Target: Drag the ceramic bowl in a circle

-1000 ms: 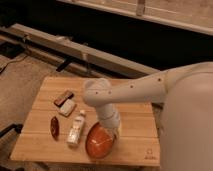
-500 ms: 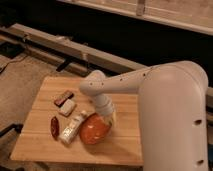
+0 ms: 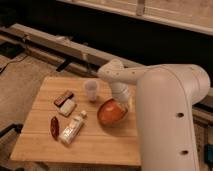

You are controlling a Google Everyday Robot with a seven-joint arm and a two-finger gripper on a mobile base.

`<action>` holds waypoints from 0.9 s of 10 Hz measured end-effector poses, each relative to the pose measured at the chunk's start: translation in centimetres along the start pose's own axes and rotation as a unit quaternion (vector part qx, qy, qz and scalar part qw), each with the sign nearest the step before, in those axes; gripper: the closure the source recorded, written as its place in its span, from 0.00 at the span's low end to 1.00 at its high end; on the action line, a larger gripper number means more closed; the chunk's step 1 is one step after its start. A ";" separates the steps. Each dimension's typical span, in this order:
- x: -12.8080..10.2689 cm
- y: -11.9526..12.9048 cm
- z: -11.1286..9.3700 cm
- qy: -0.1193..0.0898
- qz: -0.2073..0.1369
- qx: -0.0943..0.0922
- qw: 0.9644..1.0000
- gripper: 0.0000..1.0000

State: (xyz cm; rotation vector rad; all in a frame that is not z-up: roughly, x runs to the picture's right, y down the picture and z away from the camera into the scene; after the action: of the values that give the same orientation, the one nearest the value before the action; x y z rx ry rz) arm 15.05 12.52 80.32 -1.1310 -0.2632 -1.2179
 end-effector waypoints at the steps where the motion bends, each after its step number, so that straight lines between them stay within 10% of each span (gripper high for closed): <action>1: 1.2 1.8 0.9 -0.005 0.022 -0.013 1.000 1.00; 5: 0.3 3.8 2.9 -0.021 0.046 -0.015 0.999 0.78; 7: -1.3 4.0 3.3 -0.026 0.056 0.050 0.997 0.61; 9: -3.2 3.7 4.1 -0.039 0.073 0.135 0.987 0.38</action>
State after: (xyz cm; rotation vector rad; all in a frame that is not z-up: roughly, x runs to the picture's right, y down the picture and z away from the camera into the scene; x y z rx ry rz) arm 18.46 17.41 78.02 -0.9448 -0.3859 -0.9770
